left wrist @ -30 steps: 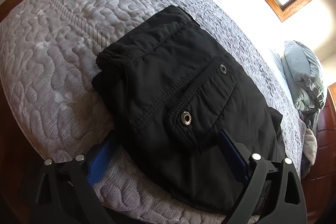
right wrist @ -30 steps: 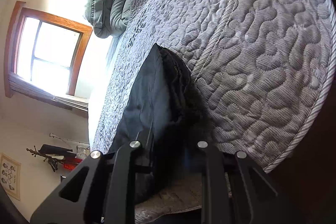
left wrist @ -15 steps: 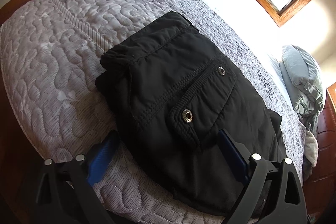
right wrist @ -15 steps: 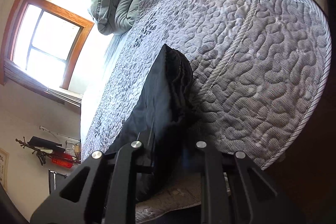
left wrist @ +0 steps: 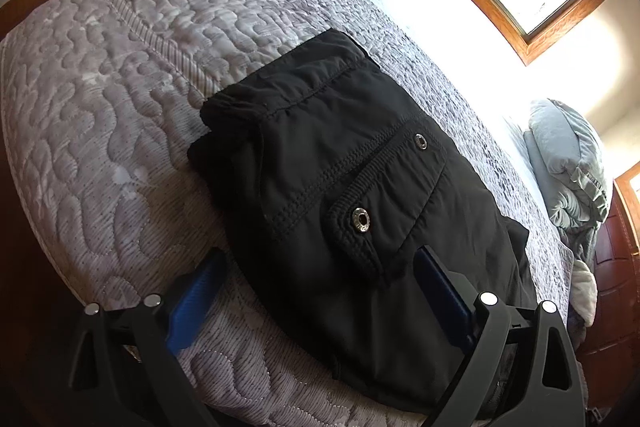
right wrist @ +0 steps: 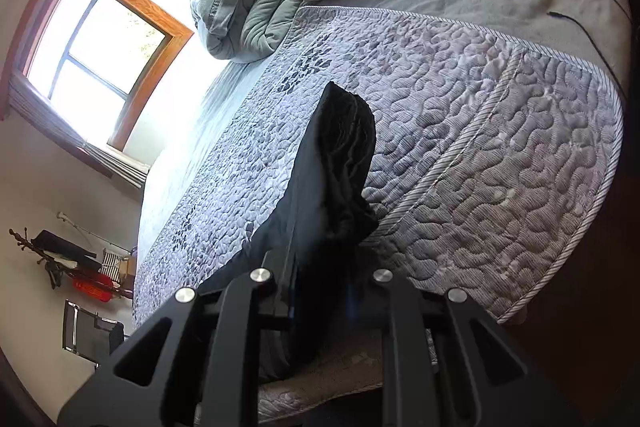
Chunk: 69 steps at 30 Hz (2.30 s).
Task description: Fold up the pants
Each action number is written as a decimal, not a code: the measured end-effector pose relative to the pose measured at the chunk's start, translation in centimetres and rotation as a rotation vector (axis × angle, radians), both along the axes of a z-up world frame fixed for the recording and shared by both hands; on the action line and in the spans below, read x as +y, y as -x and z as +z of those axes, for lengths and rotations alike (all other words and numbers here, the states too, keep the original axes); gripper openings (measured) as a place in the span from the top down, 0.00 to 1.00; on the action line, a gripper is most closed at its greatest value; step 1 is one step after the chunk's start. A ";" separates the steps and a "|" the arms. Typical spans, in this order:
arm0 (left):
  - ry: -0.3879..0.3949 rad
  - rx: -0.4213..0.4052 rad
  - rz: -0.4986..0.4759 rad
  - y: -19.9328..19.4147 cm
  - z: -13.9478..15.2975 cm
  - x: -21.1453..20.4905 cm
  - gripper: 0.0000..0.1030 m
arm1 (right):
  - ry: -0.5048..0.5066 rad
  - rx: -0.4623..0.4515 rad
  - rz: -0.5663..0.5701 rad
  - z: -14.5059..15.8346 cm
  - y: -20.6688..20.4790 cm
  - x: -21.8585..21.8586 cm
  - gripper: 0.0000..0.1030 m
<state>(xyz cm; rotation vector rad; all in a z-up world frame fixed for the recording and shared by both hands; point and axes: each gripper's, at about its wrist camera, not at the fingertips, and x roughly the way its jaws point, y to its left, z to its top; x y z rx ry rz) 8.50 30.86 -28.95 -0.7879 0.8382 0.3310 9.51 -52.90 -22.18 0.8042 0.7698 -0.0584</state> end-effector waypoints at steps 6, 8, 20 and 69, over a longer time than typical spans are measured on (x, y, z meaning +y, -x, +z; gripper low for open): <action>0.015 -0.009 0.006 0.2 -0.1 0.3 0.08 | 0.040 -0.020 0.028 2.0 -0.2 1.6 0.85; 0.016 -0.012 0.008 0.3 -0.1 0.2 0.08 | 0.050 -0.024 0.034 2.5 -0.2 2.0 0.85; 0.037 -0.025 0.012 0.6 -0.3 0.5 0.07 | 0.170 -0.028 0.071 5.6 0.0 5.1 0.85; -0.031 0.048 -0.001 -1.2 -0.6 -0.7 0.04 | 0.390 -0.155 0.219 12.4 0.6 12.3 0.86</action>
